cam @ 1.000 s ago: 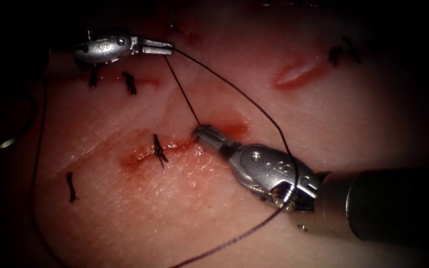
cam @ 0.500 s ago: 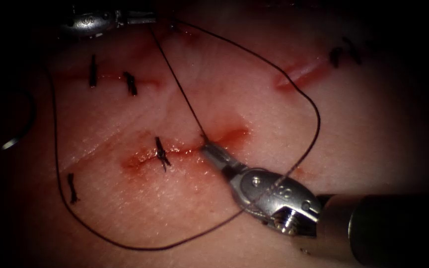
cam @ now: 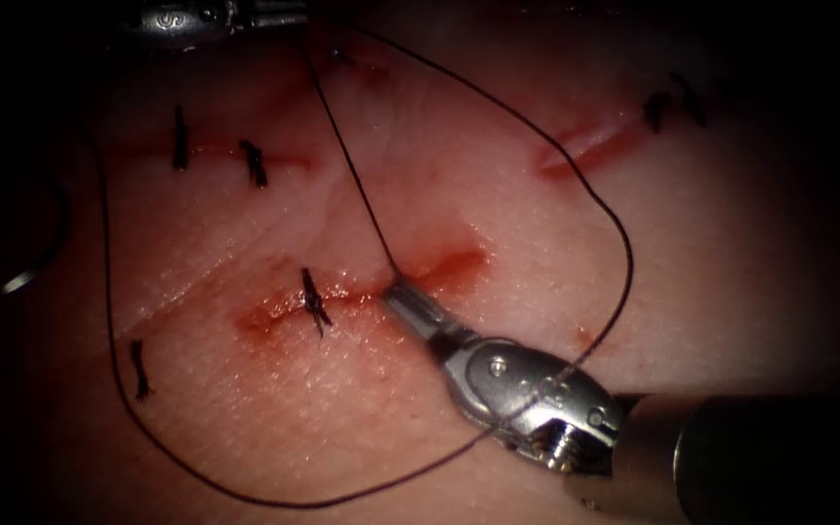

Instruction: Wound Closure

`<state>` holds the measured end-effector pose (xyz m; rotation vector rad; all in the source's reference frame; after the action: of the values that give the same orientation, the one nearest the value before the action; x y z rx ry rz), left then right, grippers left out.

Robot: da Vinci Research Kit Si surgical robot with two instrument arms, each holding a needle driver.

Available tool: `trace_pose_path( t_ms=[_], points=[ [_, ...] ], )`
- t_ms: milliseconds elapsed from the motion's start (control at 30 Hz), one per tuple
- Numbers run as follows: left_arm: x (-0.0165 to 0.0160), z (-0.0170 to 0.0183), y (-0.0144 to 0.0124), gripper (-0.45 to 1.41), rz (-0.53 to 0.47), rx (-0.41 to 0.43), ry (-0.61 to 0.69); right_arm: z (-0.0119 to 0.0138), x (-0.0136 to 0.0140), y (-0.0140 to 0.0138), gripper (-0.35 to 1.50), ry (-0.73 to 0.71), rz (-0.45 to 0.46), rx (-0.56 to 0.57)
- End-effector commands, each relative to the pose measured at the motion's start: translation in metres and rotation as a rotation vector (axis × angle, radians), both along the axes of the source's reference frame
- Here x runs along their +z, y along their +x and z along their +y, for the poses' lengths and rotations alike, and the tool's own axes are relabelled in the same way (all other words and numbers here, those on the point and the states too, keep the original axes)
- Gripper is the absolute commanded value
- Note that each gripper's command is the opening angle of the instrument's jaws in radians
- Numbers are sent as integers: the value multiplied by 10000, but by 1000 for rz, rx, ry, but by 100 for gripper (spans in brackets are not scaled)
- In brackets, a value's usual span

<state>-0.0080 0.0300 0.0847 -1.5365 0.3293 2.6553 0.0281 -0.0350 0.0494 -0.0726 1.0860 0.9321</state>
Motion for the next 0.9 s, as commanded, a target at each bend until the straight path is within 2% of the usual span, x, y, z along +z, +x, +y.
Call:
trace_pose_path(
  t_ms=[33,300,467,500,567,600,667,700,867,900],
  points=[
    [5,7,-5,-45,7,-1,-9,-5,3,9,-35,-10,-6,-19],
    [6,10,-4,-45,20,-2,-21,-3,4,11,-35,-17,-20,-52],
    [6,11,-4,-45,-8,-3,-23,-2,4,10,-35,-37,-41,-85],
    [5,9,-5,-45,-12,0,-22,-1,4,10,0,-37,-42,-84],
    [2,5,-8,-45,-25,8,-18,3,5,10,98,-38,-40,-83],
    [-1,3,-9,-45,-29,13,-20,6,6,9,123,-41,-35,-82],
    [-7,-3,-13,-45,-44,25,-18,10,6,8,143,-54,-48,-49],
    [-11,-5,-14,-45,-52,30,-13,11,5,6,146,-61,-68,-19],
    [-50,-21,-22,-45,-107,38,-8,14,-15,-11,146,-27,-21,10],
    [-56,-23,-22,-45,-114,33,-4,14,-19,-13,135,-63,-40,-7]
  ],
)
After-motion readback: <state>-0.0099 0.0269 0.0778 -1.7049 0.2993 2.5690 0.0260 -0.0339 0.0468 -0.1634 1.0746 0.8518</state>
